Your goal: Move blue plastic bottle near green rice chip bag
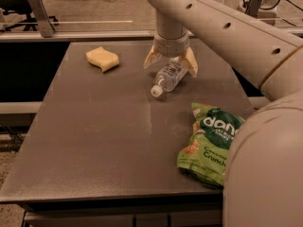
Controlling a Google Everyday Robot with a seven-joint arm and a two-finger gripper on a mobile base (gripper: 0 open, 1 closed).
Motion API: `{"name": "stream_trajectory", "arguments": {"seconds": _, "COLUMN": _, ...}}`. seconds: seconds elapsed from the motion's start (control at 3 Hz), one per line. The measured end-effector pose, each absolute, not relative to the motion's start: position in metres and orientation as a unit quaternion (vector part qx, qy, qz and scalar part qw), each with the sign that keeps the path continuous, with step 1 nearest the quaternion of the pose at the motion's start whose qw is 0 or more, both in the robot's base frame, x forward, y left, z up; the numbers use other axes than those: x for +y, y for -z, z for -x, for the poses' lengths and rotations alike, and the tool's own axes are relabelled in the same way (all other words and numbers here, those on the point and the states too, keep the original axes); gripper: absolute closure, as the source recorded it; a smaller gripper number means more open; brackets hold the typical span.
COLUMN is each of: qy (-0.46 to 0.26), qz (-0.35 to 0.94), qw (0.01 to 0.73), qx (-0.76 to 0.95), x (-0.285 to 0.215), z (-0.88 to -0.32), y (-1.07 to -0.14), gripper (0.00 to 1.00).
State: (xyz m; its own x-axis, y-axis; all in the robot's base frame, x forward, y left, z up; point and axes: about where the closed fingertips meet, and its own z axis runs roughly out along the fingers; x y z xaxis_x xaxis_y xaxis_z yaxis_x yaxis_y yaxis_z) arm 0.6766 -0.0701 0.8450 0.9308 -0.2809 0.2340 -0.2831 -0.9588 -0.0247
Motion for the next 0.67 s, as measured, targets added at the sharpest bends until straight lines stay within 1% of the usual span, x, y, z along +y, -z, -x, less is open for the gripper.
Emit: {"name": "stream_trajectory", "arguments": {"seconds": 0.67, "qy": -0.121, "qz": -0.982, "qw": 0.002, "qx": -0.143, "x": -0.0685, "z": -0.6801, "y": -0.8413, "gripper": 0.64}}
